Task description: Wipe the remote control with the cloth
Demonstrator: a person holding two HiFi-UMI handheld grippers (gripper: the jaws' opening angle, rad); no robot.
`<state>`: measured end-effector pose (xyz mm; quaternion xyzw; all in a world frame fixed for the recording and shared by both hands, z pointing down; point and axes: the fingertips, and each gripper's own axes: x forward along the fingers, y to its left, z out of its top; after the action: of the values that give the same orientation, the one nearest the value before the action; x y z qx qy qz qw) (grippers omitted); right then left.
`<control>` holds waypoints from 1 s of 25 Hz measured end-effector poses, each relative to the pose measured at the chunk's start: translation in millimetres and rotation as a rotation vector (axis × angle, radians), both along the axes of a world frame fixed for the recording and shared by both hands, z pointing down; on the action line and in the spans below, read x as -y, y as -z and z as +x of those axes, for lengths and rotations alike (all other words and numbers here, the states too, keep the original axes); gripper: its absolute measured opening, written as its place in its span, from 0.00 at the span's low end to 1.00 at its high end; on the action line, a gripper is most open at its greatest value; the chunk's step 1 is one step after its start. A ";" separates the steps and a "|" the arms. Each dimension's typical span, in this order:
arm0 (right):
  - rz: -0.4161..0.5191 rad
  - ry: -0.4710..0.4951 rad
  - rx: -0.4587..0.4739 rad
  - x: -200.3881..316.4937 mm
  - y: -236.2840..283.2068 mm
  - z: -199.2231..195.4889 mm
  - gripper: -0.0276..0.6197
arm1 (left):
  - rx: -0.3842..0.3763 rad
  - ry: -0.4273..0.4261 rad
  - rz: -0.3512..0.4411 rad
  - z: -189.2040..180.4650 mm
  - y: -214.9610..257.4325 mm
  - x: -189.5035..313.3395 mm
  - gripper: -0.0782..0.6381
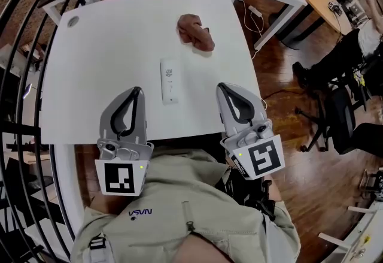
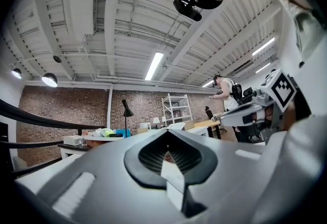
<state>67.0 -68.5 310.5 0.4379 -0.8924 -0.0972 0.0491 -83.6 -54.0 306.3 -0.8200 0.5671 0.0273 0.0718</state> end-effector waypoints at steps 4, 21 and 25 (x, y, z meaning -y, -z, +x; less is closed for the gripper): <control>-0.003 0.011 -0.001 -8.3 -5.4 2.0 0.05 | -0.001 0.019 -0.051 -0.6 -26.5 -9.4 0.11; -0.021 0.029 -0.026 -7.7 -19.0 -5.8 0.05 | -0.019 0.039 -0.067 -7.5 -37.9 -6.3 0.11; -0.023 0.033 -0.029 -7.0 -19.3 -7.7 0.05 | -0.021 0.043 -0.070 -9.1 -37.4 -6.2 0.11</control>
<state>59.3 -61.5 329.8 0.4211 -0.8997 -0.0941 0.0654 -92.7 -47.8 343.7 -0.8093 0.5860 0.0147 0.0376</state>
